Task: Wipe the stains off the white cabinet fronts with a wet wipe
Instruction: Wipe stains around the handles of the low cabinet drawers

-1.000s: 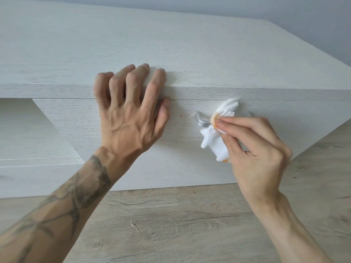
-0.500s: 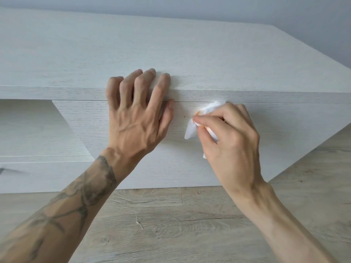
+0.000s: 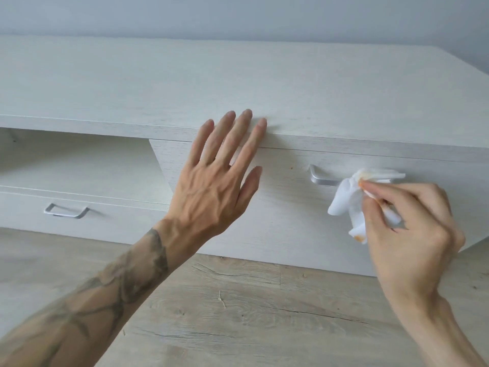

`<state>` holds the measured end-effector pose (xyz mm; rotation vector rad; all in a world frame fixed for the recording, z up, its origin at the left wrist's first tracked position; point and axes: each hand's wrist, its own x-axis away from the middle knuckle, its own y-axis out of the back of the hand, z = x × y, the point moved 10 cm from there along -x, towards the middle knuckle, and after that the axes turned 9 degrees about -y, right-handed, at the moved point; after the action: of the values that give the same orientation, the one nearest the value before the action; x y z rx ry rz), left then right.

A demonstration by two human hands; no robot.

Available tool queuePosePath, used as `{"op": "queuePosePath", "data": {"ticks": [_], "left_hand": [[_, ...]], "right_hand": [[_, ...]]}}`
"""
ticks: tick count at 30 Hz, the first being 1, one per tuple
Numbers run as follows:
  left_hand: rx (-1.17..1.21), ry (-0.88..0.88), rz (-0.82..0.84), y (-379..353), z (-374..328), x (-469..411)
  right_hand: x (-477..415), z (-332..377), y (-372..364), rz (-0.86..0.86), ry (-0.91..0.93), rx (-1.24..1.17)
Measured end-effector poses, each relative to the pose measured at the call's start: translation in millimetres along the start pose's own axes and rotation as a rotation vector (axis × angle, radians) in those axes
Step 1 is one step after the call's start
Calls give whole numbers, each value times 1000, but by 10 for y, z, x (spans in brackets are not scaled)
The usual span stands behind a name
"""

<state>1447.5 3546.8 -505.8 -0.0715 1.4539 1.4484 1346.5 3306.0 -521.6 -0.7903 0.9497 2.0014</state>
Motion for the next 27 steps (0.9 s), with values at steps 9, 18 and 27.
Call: {"op": "queuePosePath", "data": {"ticks": [9, 18, 27], "left_hand": [[10, 51, 224, 191, 334, 666], [15, 135, 347, 320, 1638, 1667], [98, 68, 391, -68, 3103, 2412]], "right_hand": [[173, 785, -570, 225, 31, -243], [481, 1911, -1517, 361, 73, -232], [884, 2848, -2598, 430, 13, -60]]}}
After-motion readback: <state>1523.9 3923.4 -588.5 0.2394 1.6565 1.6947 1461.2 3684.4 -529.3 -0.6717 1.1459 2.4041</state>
